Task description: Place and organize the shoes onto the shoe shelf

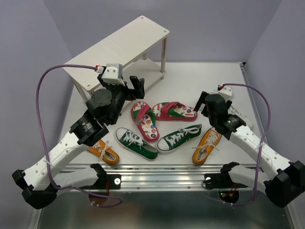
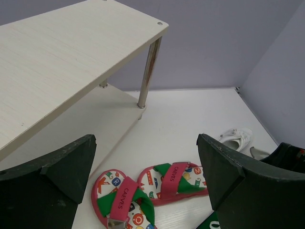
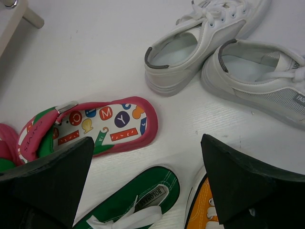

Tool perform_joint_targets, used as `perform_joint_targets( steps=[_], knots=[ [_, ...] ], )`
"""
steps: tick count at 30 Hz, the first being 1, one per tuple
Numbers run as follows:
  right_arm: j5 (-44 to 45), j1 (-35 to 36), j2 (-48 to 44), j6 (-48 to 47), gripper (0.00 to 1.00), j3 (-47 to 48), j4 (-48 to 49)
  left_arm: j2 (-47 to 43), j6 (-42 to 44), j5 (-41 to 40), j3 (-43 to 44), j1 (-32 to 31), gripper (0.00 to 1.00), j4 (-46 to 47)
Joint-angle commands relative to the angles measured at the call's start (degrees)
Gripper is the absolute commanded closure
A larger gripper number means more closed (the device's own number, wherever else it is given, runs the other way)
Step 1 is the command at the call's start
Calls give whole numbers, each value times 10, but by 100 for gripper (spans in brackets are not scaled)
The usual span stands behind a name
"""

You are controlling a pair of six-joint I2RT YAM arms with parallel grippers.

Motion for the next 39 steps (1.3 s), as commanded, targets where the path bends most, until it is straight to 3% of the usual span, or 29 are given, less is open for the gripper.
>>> perform_joint_targets(
  steps=[1, 9, 12, 19, 26, 31, 39],
  knots=[
    [25, -3, 11, 2, 0, 8, 31, 7, 12, -12, 17, 2, 1, 4],
    [-11, -3, 15, 7, 0, 5, 36, 74, 9, -17, 22, 1, 1, -22],
    [-23, -3, 16, 5, 0, 4, 37, 122, -7, -54, 36, 1, 3, -71],
    [-39, -3, 26, -3, 0, -5, 64, 265, -47, -53, 75, 2, 7, -196],
    [-46, -3, 28, -12, 0, -5, 69, 284, -86, 50, 1, 3, 9, -165],
    [-62, -3, 29, -11, 0, -15, 79, 292, -191, 67, -43, 3, 13, -162],
    [-73, -3, 37, -11, 0, -12, 82, 271, -380, -53, -108, -2, 23, -211]
  ],
)
